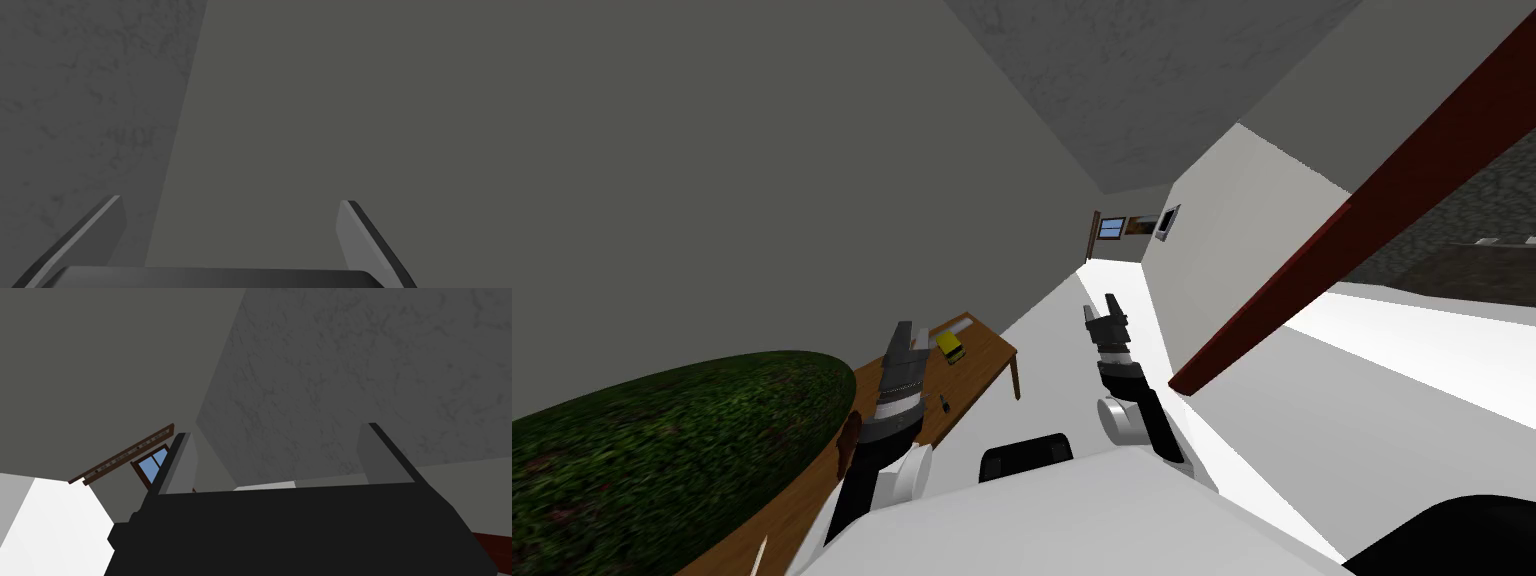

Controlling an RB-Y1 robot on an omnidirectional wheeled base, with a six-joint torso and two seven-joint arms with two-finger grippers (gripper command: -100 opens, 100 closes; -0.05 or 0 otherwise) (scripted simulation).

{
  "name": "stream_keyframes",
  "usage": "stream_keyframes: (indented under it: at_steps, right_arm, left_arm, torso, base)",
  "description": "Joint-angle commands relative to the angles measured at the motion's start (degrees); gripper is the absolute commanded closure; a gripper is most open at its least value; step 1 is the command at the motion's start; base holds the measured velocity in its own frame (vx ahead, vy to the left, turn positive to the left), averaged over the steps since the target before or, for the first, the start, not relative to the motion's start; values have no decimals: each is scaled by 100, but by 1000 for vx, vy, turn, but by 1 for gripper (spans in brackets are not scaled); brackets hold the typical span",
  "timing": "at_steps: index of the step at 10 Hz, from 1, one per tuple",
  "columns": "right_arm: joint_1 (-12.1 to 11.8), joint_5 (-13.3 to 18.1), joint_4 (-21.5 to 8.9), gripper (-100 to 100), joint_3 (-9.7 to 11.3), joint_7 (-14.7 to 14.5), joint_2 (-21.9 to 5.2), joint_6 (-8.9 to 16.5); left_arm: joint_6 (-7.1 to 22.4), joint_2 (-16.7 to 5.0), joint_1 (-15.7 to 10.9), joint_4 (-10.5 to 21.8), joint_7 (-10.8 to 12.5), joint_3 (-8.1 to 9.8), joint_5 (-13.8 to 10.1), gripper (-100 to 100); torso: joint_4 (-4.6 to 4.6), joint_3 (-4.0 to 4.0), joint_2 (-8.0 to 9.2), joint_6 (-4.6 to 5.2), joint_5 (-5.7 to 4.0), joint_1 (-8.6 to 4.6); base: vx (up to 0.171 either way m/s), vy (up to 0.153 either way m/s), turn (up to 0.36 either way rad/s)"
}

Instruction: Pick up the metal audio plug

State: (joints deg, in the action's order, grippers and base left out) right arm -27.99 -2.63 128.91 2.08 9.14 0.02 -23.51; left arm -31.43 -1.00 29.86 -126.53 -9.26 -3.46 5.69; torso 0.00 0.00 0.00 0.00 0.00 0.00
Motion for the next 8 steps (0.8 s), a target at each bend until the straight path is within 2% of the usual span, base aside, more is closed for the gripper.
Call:
stream_keyframes:
  at_steps: [1, 4, 8]
  right_arm:
    - [0, 0, 0, 0, 0, 0, 0, 0]
    - [0, 0, 0, 0, 0, 0, 0, 0]
    - [0, 0, 0, 0, 0, 0, 0, 0]
  left_arm:
    - [59, -177, 23, 60, 15, 0, -32, -100]
    - [288, -612, 106, 299, 74, 0, -160, -100]
    - [788, -1262, 278, 831, 205, 3, -443, -100]
  torso:
    - [0, 0, 0, 0, 0, 0]
    - [0, 1, 1, 0, -1, -3]
    - [0, 1, 3, 0, -1, -6]
  base:
    - [0, -5, -23]
    - [-3, -15, -49]
    - [-6, -23, -79]
